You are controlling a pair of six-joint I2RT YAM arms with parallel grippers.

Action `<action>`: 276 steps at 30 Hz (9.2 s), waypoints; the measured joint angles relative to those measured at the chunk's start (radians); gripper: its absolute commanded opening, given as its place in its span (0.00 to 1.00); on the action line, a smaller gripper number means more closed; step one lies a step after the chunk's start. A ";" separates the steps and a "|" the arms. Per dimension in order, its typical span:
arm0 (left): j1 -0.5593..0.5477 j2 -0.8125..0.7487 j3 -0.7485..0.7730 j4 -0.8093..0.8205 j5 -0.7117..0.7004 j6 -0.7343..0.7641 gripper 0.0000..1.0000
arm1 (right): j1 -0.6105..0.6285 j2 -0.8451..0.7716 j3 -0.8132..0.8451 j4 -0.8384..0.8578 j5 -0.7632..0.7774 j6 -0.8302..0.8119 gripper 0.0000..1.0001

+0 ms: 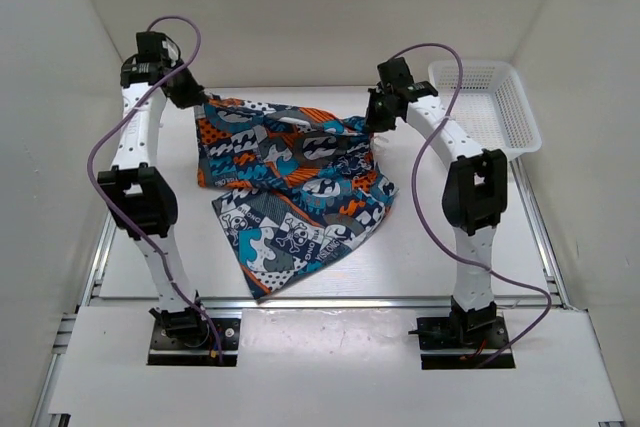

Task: Fold and stack the shorts
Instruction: Fold the shorts

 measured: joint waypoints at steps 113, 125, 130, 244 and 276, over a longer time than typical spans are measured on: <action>0.003 -0.124 -0.798 0.037 -0.150 -0.078 0.86 | -0.232 -0.430 -0.961 0.253 -0.178 0.014 0.93; -0.113 -0.124 -0.864 0.085 -0.084 -0.108 0.68 | -0.287 -0.471 -1.000 0.267 -0.176 0.033 0.88; -0.116 -0.126 -0.881 0.097 -0.042 -0.118 0.31 | -0.292 -0.463 -0.999 0.301 -0.168 0.055 0.58; -0.203 -0.099 -0.878 0.125 0.062 -0.104 0.10 | 0.590 -0.251 -0.258 0.055 0.402 0.047 0.01; -0.193 -0.327 -0.652 -0.051 -0.025 0.017 0.10 | 0.479 -0.550 -0.444 0.045 0.269 0.020 0.00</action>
